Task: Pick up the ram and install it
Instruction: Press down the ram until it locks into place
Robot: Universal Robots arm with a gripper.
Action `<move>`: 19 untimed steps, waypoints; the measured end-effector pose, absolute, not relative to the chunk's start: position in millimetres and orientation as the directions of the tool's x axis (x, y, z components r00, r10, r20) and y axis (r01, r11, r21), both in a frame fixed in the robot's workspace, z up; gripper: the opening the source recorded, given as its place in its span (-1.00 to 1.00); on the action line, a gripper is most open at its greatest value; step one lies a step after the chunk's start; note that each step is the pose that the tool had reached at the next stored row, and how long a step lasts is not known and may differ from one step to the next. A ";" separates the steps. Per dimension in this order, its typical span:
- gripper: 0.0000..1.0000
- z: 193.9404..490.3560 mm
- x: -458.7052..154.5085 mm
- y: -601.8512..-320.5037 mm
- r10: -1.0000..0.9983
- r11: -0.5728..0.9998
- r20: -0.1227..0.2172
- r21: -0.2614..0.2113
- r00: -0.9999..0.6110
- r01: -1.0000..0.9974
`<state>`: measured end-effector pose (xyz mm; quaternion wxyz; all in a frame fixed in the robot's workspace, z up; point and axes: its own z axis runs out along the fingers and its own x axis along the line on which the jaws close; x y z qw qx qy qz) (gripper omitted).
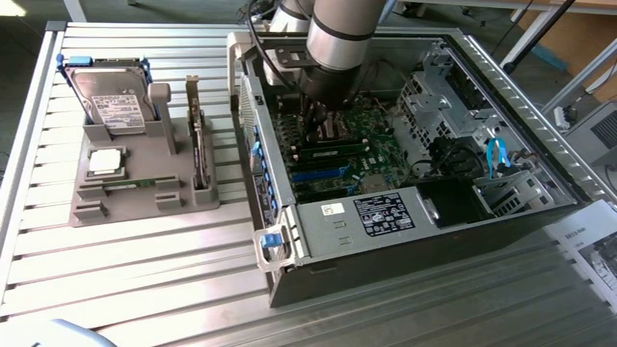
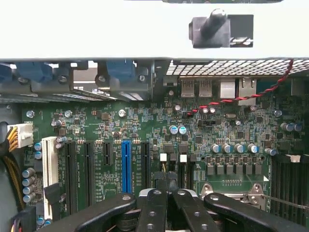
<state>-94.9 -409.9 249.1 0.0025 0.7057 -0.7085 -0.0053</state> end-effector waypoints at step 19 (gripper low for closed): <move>-0.80 238.5 -94.9 -409.9 -1.000 0.004 -0.004 0.011 -0.004 -1.000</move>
